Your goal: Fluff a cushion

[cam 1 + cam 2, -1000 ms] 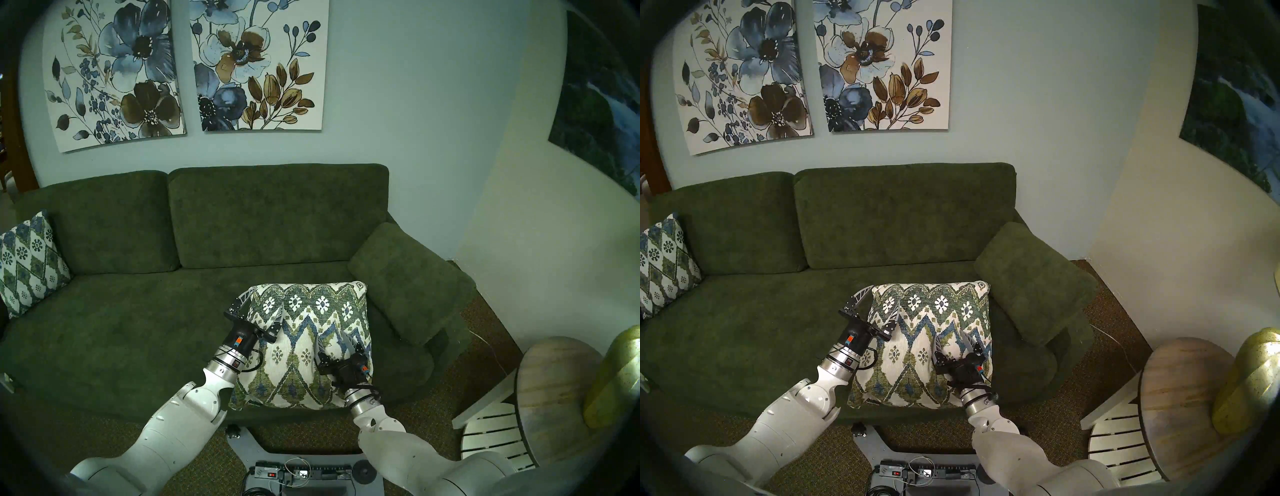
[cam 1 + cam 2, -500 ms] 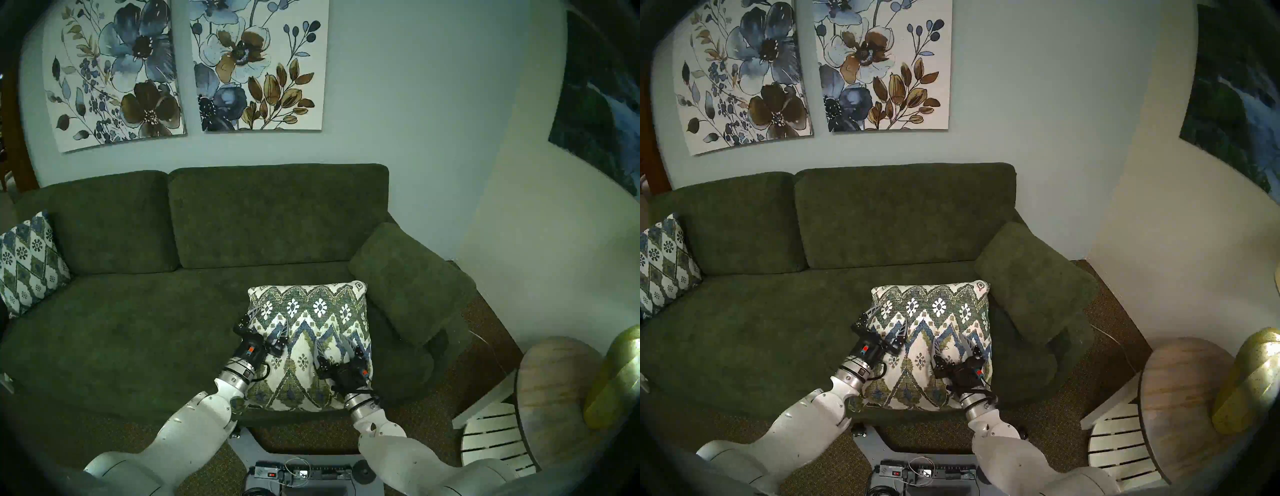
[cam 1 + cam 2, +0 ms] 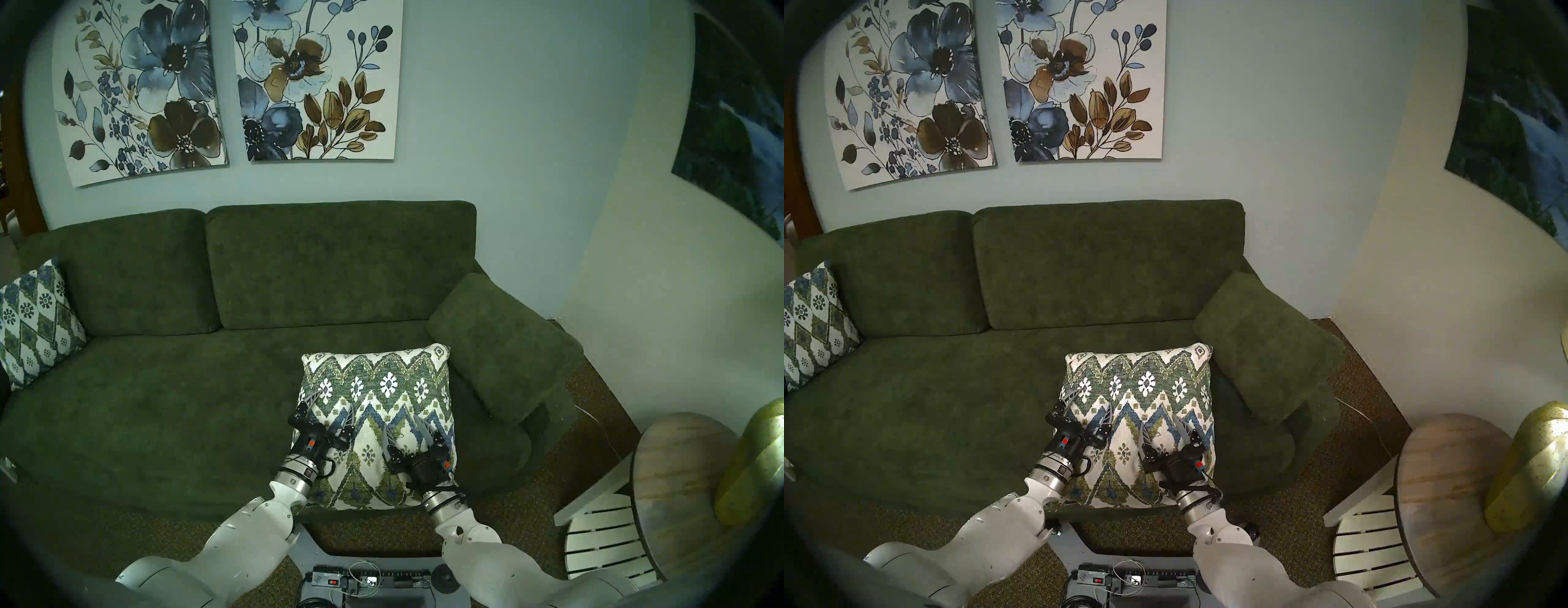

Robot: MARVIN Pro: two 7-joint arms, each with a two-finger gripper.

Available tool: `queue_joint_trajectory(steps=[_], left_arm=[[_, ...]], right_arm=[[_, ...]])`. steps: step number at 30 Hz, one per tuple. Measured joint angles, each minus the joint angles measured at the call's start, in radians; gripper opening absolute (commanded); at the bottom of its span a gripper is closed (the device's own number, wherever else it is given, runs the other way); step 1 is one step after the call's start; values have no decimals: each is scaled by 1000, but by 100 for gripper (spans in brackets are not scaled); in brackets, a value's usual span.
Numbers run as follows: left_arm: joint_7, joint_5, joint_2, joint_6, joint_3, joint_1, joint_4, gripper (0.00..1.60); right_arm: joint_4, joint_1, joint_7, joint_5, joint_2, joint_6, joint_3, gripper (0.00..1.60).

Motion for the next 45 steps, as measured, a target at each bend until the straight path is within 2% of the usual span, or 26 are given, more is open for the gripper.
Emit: queue_joint_trajectory(steps=[9,17,22,37,45], left_arm=[[32,-1,-22,-45,3,3,53,160],[56,-1,-36,-51,3,-2,85,160],[71,0,-40,-50,1,-12,85,160],[126,9,-13,-30,-41,-92,-111,160],[150,25,3,-33,-59,-123,-227,160]], right_arm=[[-14,-19,8,0,11,0,-11,160],[-34,-35,14,0,18,0,-19,160],[-78,-49,22,0,25,2,-26,160],[-295,-1,71,1,7,11,-29,160],[-416,26,91,7,8,8,11,160]])
